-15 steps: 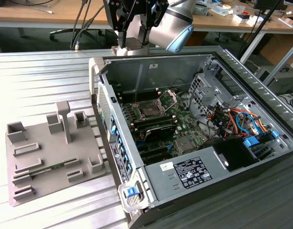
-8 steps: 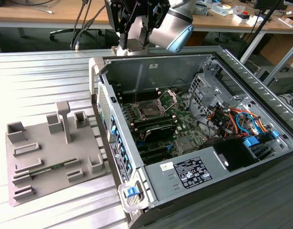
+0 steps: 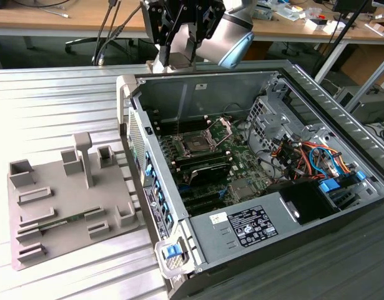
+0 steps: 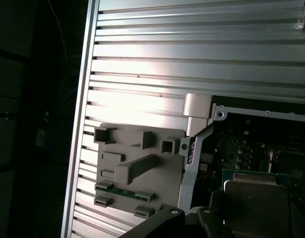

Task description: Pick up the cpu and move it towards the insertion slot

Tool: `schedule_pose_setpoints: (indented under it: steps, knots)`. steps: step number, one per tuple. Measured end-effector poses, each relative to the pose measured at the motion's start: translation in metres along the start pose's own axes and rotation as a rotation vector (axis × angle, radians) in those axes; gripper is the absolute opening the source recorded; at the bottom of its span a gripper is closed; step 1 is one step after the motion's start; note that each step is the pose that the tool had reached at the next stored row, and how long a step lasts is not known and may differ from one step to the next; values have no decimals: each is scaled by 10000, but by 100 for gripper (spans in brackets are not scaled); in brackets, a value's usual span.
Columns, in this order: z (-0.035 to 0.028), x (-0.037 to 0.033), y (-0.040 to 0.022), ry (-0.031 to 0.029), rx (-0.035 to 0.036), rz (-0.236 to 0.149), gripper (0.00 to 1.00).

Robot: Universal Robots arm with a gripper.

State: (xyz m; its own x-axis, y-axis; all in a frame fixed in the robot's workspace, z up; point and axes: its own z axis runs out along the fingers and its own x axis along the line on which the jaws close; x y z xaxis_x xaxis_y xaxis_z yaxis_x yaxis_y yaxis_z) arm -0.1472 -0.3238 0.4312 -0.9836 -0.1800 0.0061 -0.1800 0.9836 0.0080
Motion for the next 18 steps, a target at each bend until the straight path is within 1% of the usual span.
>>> schedule_pose_setpoints:
  steps: [10,18]
  knots:
    - [39,-92,-17,9,48,0,55]
    - [69,-168,-31,18,102,1,55]
